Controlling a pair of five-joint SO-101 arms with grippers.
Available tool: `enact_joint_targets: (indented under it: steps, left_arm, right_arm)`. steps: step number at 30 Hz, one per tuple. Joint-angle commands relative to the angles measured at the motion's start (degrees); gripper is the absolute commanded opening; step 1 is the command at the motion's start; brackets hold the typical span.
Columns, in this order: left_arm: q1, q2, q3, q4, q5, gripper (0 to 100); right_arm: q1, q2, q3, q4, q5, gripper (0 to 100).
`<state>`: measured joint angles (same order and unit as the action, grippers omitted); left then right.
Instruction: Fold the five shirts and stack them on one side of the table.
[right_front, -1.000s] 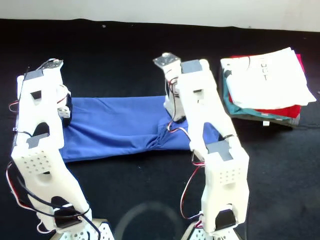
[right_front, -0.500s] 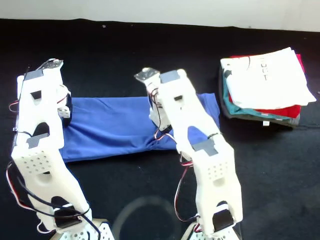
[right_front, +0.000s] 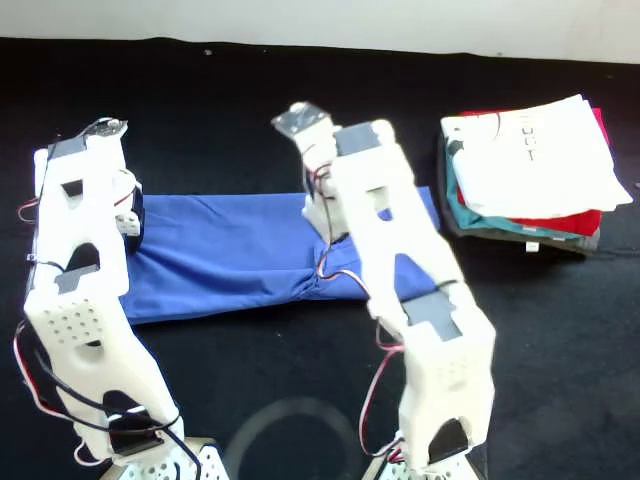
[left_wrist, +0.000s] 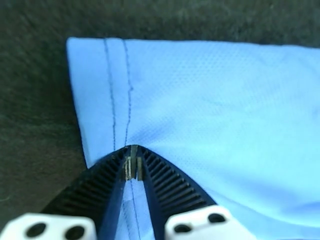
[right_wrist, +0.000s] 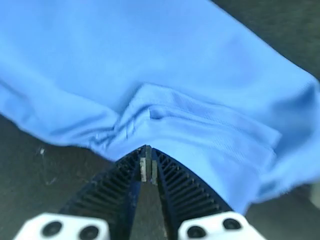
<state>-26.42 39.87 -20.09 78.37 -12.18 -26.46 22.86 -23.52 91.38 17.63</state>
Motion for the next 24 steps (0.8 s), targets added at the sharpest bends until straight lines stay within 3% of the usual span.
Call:
enact_joint_targets:
  steps: [1, 6, 13, 24]
  left_arm:
    - [-1.1, -3.12, -4.18, 5.36, 1.76, 1]
    - [-3.82, -4.88, -7.78, 11.25, 5.1, 3]
    - [-8.04, -4.7, -7.96, 13.19, 5.98, 22]
    - [-7.69, 0.31, -5.85, 11.34, 5.98, 22]
  right_arm:
    - [1.8, -7.96, -0.04, 2.15, 0.18, 0.5]
    - [3.38, -12.62, -0.04, 4.97, 0.18, 0.5]
    - [5.58, -18.86, 0.04, 9.36, 0.18, 0.5]
    - [5.58, -27.03, 4.18, 9.63, 0.18, 0.5]
